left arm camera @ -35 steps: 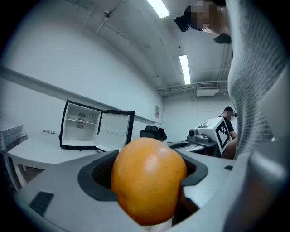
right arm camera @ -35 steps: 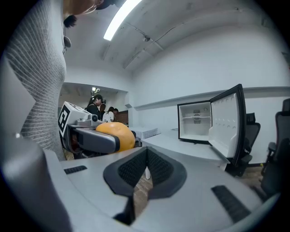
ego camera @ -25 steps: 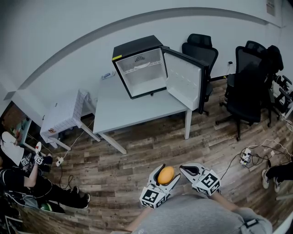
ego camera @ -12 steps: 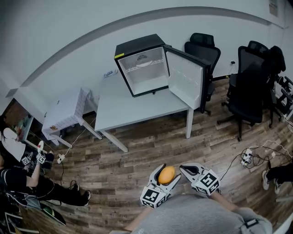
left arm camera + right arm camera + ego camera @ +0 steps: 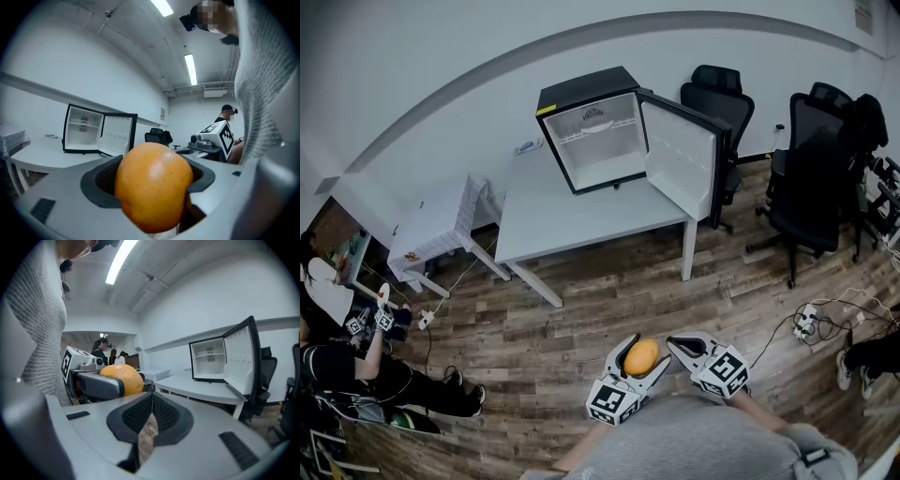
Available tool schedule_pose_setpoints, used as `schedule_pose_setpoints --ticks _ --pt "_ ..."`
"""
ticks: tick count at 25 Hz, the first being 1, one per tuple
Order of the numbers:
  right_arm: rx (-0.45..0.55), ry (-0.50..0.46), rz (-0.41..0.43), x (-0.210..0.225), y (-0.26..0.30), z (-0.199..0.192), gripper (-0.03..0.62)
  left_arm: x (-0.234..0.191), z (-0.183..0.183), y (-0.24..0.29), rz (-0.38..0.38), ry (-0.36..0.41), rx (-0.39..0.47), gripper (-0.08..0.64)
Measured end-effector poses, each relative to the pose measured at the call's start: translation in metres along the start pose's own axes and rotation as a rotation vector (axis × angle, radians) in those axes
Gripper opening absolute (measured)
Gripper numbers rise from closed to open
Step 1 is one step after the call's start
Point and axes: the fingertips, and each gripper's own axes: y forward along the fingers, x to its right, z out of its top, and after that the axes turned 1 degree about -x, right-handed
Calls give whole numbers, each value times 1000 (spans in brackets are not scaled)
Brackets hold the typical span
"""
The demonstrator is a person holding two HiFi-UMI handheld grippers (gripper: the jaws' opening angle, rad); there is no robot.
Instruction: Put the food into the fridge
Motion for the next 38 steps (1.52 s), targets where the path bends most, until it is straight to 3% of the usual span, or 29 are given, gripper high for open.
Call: schedule_pose_setpoints --ticks 16,26,38 --pt "3 33 -45 20 -4 -3 12 -7 10 12 -9 21 31 347" --pt "-29 27 -62 65 38 8 12 -74 18 46 14 -28 67 347" --pt "-47 58 -57 140 135 31 12 -205 50 98 60 -46 111 347"
